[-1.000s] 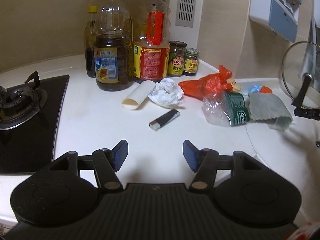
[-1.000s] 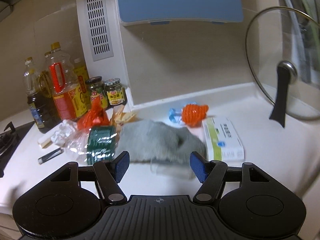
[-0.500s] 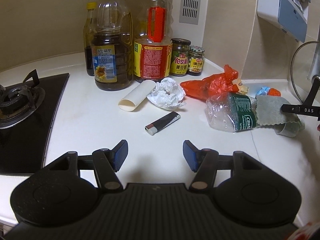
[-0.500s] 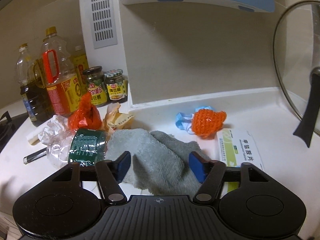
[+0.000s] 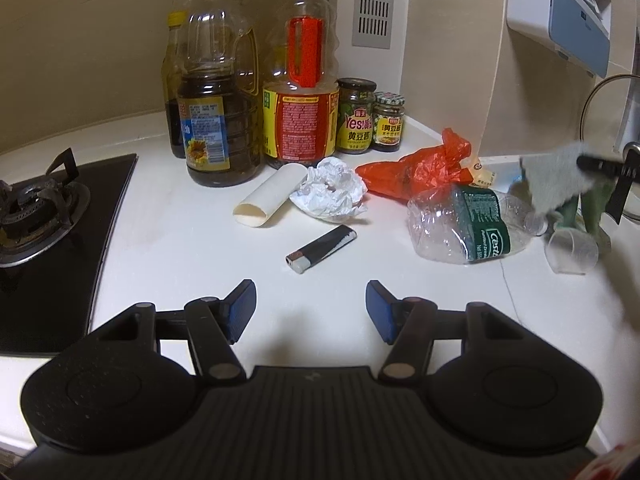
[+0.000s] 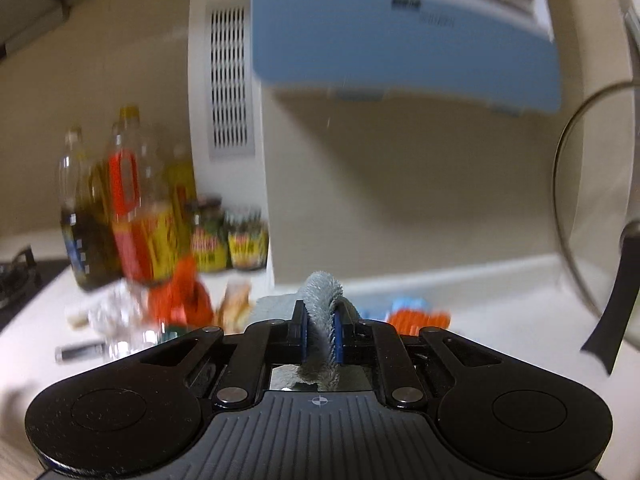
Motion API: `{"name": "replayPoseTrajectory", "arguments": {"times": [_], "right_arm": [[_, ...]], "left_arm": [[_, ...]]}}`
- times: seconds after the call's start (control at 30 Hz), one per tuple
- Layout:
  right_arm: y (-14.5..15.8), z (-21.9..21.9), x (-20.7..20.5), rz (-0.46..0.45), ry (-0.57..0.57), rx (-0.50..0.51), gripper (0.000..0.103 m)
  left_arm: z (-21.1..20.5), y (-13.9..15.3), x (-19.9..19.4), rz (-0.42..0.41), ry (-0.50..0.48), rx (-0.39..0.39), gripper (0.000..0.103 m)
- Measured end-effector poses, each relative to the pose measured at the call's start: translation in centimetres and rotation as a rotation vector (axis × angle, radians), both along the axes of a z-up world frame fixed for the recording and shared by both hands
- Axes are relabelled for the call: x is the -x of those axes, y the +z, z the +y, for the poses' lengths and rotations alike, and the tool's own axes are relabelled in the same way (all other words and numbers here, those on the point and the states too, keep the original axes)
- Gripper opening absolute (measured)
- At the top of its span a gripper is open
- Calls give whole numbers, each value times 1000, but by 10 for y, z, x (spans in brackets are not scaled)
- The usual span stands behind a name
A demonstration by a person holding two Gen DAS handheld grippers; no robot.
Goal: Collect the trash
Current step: 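Grasp the black lighter with the left gripper while the right lifts the grey cloth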
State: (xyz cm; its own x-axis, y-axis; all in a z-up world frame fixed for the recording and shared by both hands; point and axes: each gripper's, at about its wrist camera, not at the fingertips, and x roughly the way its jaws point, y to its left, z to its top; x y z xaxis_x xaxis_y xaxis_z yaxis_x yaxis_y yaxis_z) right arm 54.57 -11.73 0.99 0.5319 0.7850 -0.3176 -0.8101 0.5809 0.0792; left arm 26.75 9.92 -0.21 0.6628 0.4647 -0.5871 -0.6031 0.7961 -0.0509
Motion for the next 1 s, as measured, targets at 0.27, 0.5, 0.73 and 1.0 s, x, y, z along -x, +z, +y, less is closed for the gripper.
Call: {"name": "replayPoseTrajectory", "arguments": {"times": [0.27, 0.5, 0.73, 1.0], "right_arm": [[48, -27, 17, -79, -27, -146, 12], [83, -60, 50, -94, -75, -220, 12], [93, -90, 83, -33, -160, -230, 13], [88, -109, 122, 16, -304, -221, 13]], "left_arm": [[6, -3, -13, 8, -62, -26, 57], [22, -6, -32, 24, -156, -58, 56], [45, -14, -49, 59, -268, -61, 56], [75, -33, -70, 120, -376, -37, 52]]}}
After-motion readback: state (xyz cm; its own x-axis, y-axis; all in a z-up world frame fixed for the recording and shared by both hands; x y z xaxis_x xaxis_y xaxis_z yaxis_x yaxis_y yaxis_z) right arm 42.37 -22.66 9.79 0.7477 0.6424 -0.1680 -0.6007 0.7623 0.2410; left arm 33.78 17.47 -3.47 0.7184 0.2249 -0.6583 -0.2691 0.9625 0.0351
